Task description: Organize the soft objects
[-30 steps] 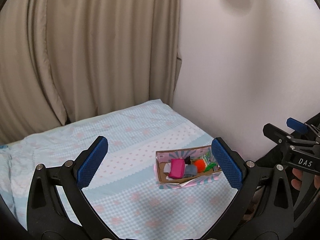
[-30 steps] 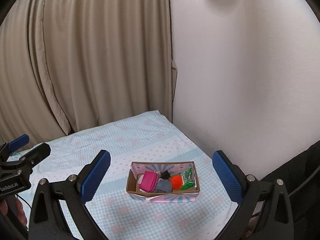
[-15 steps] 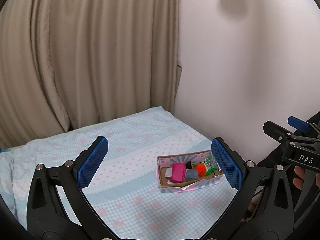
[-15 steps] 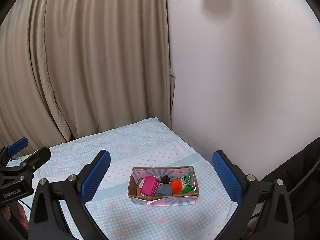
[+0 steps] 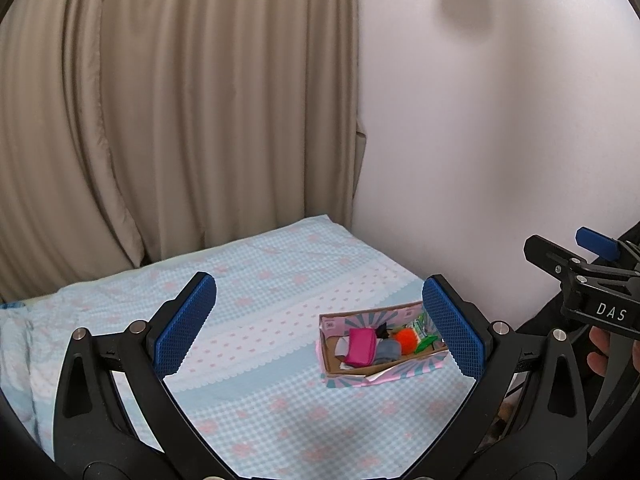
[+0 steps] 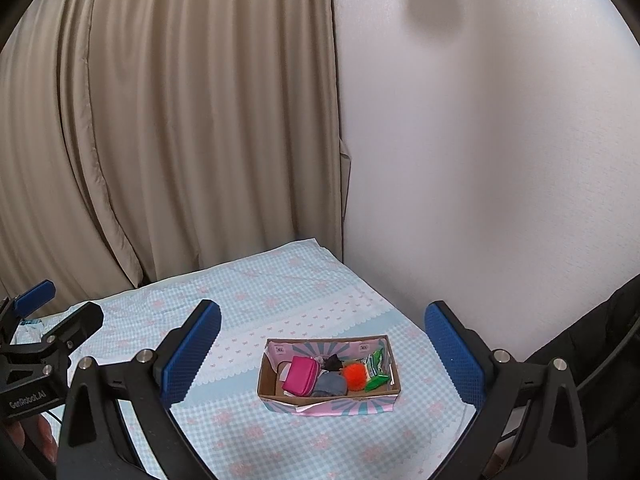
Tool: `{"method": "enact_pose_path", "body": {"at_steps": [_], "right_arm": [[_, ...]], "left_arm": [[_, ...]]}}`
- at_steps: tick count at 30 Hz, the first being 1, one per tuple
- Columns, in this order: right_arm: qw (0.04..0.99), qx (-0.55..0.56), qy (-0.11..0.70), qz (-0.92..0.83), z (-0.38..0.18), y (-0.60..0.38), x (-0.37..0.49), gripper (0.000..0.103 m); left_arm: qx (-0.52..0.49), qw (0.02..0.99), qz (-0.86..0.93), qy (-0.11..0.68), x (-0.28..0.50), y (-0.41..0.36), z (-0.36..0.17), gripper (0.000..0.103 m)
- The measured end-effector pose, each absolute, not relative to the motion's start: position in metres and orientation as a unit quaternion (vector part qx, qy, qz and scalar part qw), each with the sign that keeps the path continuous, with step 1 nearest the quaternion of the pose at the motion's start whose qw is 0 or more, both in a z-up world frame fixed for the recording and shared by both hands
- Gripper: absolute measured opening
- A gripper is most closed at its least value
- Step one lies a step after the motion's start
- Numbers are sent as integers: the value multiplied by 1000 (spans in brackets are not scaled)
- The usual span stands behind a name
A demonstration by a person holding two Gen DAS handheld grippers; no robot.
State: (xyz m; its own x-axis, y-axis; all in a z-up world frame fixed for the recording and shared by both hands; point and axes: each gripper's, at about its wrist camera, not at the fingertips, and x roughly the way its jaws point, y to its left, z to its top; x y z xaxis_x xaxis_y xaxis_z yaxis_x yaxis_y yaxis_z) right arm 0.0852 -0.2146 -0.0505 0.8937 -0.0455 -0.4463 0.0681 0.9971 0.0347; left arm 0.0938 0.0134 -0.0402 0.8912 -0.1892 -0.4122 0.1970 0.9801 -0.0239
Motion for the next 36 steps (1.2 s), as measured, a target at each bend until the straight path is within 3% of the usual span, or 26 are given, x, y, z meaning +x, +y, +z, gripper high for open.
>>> {"method": "enact_pose_path", "body": {"at_steps": [36], "right_arm": [[974,33,223,-33,-49,-215,96,102]], "left_arm": [[9,978,-64,198,94,12,-38,103]]}}
